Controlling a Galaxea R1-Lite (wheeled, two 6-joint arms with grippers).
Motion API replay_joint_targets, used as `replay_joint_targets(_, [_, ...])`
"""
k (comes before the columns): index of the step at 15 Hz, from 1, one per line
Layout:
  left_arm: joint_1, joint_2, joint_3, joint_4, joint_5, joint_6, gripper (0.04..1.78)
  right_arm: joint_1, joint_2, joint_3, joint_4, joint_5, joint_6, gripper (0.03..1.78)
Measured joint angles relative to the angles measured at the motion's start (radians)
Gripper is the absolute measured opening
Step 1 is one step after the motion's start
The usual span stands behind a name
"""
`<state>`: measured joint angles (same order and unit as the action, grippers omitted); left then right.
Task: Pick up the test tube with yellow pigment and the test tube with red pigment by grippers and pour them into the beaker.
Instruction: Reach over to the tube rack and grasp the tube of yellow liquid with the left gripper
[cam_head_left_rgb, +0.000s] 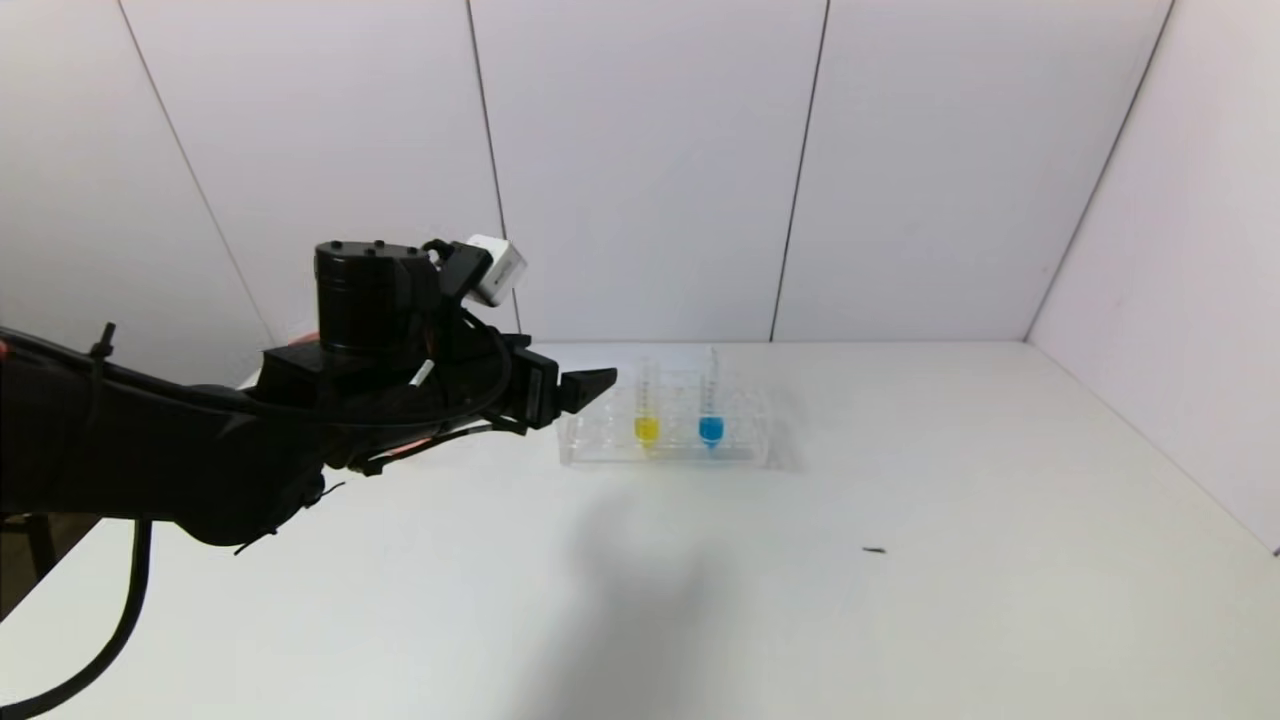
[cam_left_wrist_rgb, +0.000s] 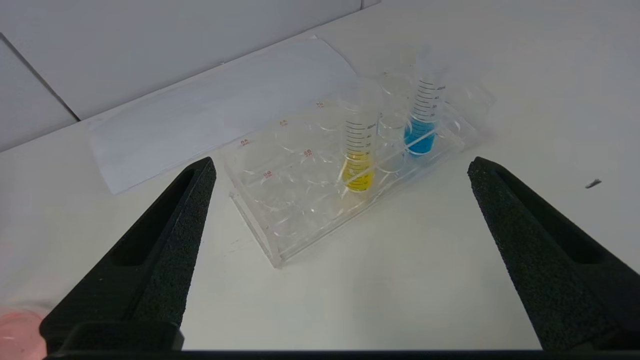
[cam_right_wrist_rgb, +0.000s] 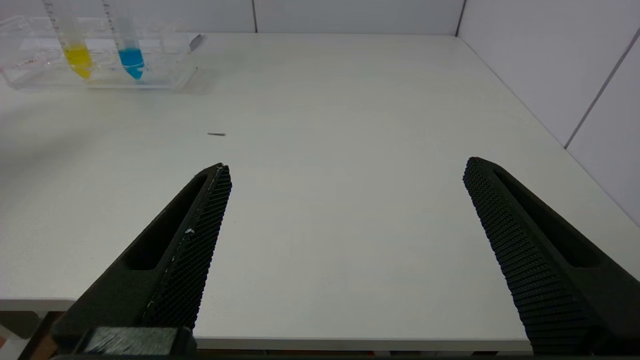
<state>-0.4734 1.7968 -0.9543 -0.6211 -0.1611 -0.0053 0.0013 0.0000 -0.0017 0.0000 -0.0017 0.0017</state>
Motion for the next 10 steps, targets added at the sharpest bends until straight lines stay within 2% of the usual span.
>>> replay_joint_targets(10, [-0.034, 0.152, -0.091, -0.054, 0.035, -0.010, 1.76, 0.000, 0.000, 0.000, 0.000, 0.000, 0.000, 1.70])
